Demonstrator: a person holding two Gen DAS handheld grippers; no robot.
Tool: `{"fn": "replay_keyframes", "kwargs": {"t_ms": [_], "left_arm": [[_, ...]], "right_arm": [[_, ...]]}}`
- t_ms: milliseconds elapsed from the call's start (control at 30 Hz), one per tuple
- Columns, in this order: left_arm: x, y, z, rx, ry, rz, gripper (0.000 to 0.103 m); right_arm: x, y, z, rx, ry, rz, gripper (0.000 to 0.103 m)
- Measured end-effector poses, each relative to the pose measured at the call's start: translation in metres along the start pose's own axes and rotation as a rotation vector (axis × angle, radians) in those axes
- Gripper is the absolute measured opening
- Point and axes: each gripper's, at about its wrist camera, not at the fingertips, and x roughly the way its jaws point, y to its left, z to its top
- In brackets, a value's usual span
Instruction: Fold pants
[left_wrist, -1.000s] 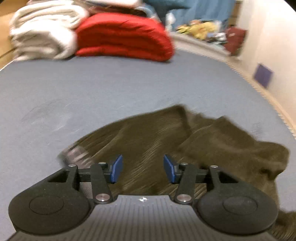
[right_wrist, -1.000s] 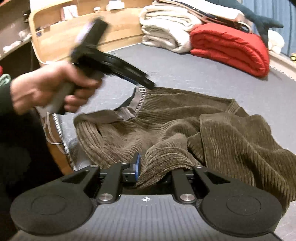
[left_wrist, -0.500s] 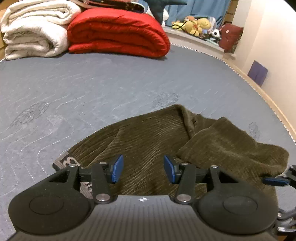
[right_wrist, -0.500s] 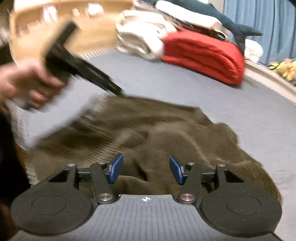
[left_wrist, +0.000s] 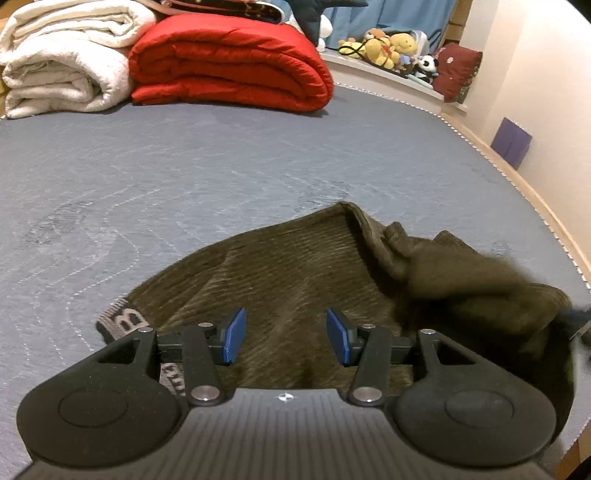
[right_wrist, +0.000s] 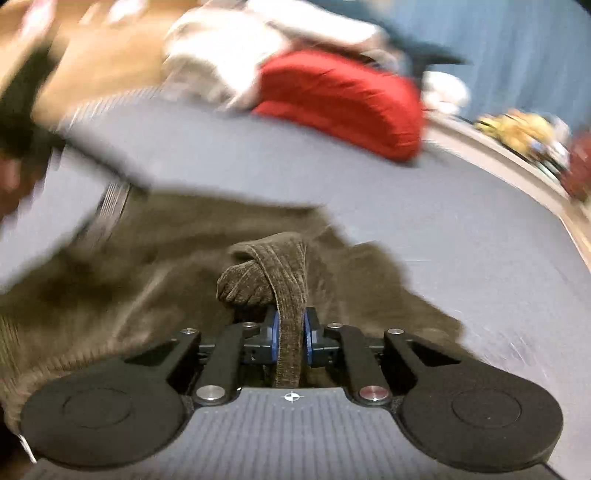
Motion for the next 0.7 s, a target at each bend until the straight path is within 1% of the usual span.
{"fn": "replay_keyframes", "kwargs": {"t_ms": [67,100,167,200,233,300,367,400,433,467,500,533,567,600,633,700], "left_arm": [[-0.003,-0.007,0.000,0.011,-0.005,-0.025,0.054],[-0.005,-0.011,-0.001,0.019,-0.008,-0.034,0.054],[-0.009,-0.019,-0.003,0.039,-0.016,-0.053,0.054],[-0.011,-0.023,-0.004,0.048,-0.018,-0.064,0.054],[-0.013,-0.027,-0.005,0.055,-0.018,-0.075,0.054],[-0.015,-0.035,-0.007,0.073,-0.018,-0.100,0.054],[-0.014,-0.043,-0.010,0.094,-0.012,-0.120,0.054],[-0.013,-0.047,-0.012,0.105,-0.004,-0.132,0.054],[-0.010,-0.052,-0.015,0.117,0.008,-0.144,0.054],[-0.007,-0.056,-0.018,0.128,0.023,-0.156,0.054],[-0.003,-0.061,-0.022,0.140,0.042,-0.173,0.054],[0.000,-0.066,-0.026,0.152,0.060,-0.188,0.054],[0.004,-0.072,-0.032,0.170,0.079,-0.202,0.054],[0.008,-0.077,-0.037,0.186,0.092,-0.208,0.054],[0.011,-0.083,-0.041,0.204,0.107,-0.215,0.054],[0.016,-0.094,-0.049,0.236,0.118,-0.233,0.054]], "right_arm": [[-0.038,-0.039,-0.006,0.137,-0.074,-0.049,0.006],[-0.058,-0.059,-0.011,0.201,-0.108,-0.093,0.006],[-0.099,-0.106,-0.026,0.369,-0.157,-0.215,0.006],[-0.118,-0.130,-0.037,0.474,-0.175,-0.275,0.006],[-0.138,-0.158,-0.054,0.614,-0.182,-0.345,0.006],[-0.163,-0.200,-0.092,0.862,-0.172,-0.462,0.006],[-0.179,-0.233,-0.139,1.073,-0.133,-0.610,0.000],[-0.182,-0.243,-0.161,1.142,-0.115,-0.678,0.000],[-0.185,-0.251,-0.187,1.205,-0.094,-0.763,0.000],[-0.184,-0.257,-0.207,1.242,-0.067,-0.822,0.000],[-0.182,-0.263,-0.228,1.278,-0.032,-0.851,0.000],[-0.176,-0.269,-0.252,1.345,0.025,-0.850,0.001],[-0.174,-0.273,-0.270,1.420,0.055,-0.829,0.004],[-0.173,-0.274,-0.280,1.470,0.039,-0.792,0.004],[-0.171,-0.279,-0.281,1.464,0.004,-0.748,0.004],[-0.169,-0.283,-0.268,1.367,-0.041,-0.702,0.013]]}}
